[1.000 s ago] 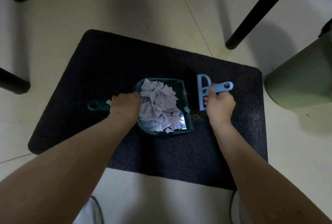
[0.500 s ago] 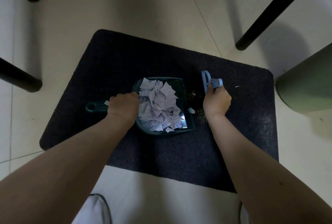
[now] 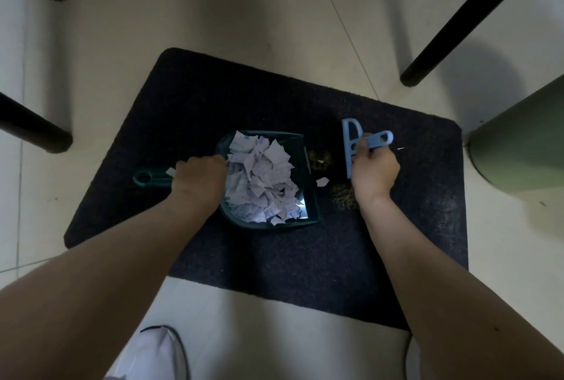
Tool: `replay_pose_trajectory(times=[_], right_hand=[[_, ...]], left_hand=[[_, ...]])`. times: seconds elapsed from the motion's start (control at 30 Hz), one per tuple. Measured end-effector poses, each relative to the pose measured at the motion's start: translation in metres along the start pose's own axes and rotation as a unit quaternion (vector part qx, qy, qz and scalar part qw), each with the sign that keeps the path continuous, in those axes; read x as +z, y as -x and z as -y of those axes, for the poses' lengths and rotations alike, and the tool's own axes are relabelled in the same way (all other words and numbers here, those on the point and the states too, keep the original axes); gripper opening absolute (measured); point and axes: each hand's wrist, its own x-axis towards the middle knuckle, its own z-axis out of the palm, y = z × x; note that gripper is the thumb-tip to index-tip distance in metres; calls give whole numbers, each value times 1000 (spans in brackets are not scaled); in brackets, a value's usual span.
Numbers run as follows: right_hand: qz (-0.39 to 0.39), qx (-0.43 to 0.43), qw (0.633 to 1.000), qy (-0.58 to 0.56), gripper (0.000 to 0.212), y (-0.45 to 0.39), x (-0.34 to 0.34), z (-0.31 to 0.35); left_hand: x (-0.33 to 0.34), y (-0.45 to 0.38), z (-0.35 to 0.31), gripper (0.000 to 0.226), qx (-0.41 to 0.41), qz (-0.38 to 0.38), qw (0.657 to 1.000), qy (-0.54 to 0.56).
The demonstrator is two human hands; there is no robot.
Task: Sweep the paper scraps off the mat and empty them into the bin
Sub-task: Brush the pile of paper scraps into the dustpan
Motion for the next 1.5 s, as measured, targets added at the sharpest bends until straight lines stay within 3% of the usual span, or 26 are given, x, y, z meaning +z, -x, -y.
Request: replay_pose_trajectory(times=[0.27,0.43,0.57,0.73,0.93,1.03,1.13,1.5], right_hand=[[38,5,998,54,31,27,21,-11],[99,3,992,-76,26,41,31,1],[45,17,989,-136,24,29,22,11],[-11,3,999,-49,30,6,13,10],[72,-11,997,7,31,10,28,7],[153,23,985,-80,25,13,35,9],[176,38,972,-151,23,14,29,9],[11,32,993,-113,26,4,-3,-17]], left_hand=[[0,0,2,34,-4,6,1000,-7],[1,1,7,33,-9,8,1000,-2],[1,1,6,34,-9,11,1000,3],[1,0,6,32,-8,11,1000,9],[-3,-4,1,34,-15,17,1000,17],[-3,-4,1,33,-14,14,1000,19],[-2,-4,2,31,-15,12,1000,20],[-7,-8,-21,29,26,-9,999,40]])
